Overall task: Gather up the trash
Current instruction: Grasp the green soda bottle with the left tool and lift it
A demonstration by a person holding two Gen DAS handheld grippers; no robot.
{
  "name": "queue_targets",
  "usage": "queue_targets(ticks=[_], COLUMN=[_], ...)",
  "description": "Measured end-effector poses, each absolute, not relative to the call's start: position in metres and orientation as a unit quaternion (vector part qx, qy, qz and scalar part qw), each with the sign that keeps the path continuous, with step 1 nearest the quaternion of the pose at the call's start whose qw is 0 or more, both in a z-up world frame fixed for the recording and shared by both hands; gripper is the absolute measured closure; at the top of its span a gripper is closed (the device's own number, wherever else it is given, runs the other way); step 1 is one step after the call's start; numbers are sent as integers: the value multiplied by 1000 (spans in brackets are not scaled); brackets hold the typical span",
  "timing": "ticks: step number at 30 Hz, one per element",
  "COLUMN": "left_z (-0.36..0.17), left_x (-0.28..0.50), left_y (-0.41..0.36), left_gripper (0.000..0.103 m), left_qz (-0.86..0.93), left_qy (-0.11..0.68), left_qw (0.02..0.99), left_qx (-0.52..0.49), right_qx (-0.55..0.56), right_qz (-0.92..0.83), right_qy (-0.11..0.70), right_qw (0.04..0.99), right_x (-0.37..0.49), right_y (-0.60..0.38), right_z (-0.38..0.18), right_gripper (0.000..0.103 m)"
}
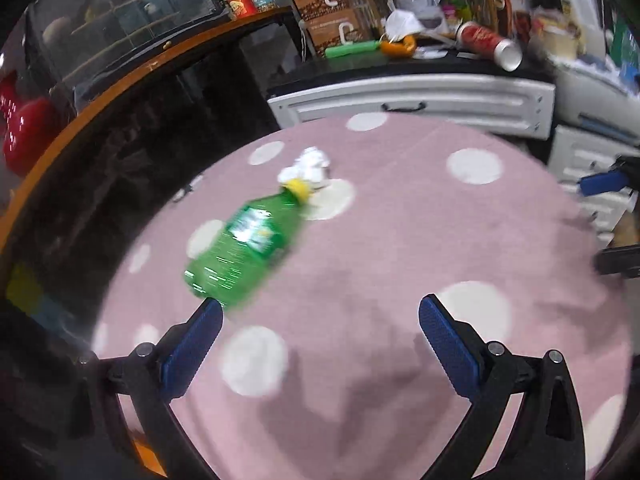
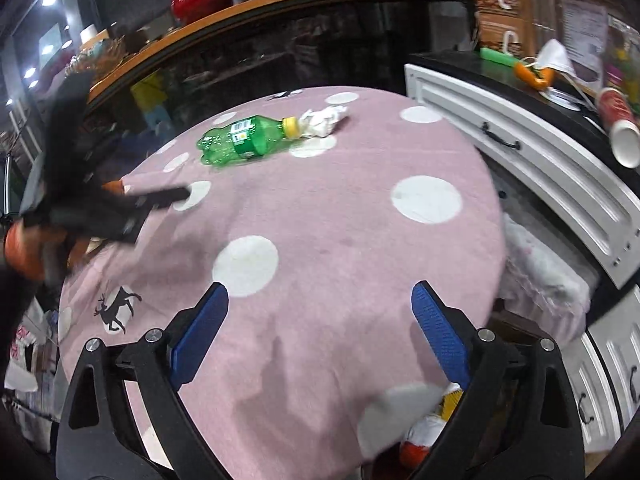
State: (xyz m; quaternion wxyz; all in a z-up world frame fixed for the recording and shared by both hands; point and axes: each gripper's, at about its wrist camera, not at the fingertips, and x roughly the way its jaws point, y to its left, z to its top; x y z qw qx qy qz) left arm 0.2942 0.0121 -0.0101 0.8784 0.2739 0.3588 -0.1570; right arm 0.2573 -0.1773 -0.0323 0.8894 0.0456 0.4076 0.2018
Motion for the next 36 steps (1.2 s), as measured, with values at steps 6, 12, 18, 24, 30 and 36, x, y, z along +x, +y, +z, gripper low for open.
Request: queue_targets(ticks=[6,12,18,24,30,36], left_z=[-12,-34,-52,-56,-59,-35], left_x=[355,399,422,428,422,397], left_y=[44,42,33,36,34,45], left_gripper=[7,15,23,35,36,37], left_qz=[-165,-190,-230,-229,-205,-176], left_qy=[386,409,431,437,425,403], left_qw=[858,826,792,800,819,868], left_qx=[297,339,366,341,326,233], right_qx=[48,57,51,49,57,29], right_qz=[202,200,203,217,230,238], right_qy=[424,443,454,448,447,437], right_qw=[881,872,866,866,862,867], right_x=[279,298,325,348,359,381], right_y=[-175,-179,-174,-165,-152,-130], right_z=[-41,-49,-53,-49,-47,-33], right_gripper=[11,11,11,11,11,11])
